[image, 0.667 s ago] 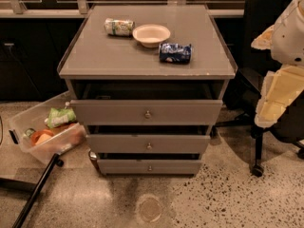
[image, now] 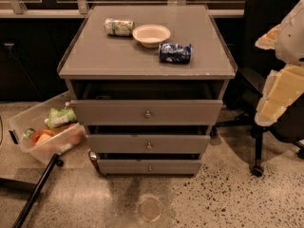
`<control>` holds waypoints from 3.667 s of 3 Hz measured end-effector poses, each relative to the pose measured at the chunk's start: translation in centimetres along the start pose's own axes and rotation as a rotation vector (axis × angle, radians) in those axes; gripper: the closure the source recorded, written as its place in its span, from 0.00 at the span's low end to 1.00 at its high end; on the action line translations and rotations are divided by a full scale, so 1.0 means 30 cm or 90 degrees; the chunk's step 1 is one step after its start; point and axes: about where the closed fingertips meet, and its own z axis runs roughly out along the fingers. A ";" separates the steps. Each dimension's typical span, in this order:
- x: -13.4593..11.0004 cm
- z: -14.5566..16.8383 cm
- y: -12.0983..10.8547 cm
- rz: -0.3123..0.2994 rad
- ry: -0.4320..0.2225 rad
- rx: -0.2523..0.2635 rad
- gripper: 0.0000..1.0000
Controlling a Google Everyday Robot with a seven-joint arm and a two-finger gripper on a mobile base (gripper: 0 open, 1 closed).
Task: Open top drawer
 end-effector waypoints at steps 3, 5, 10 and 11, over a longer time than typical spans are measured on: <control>-0.216 0.420 0.217 0.264 -0.210 -0.091 0.00; -0.254 0.450 0.208 0.275 -0.233 -0.073 0.00; -0.553 1.005 -0.027 0.303 -0.450 -0.056 0.58; -0.618 1.081 -0.090 0.323 -0.445 0.007 0.81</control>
Offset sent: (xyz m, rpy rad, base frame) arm 0.0652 0.1020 -0.1346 0.6103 -0.0343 -0.3772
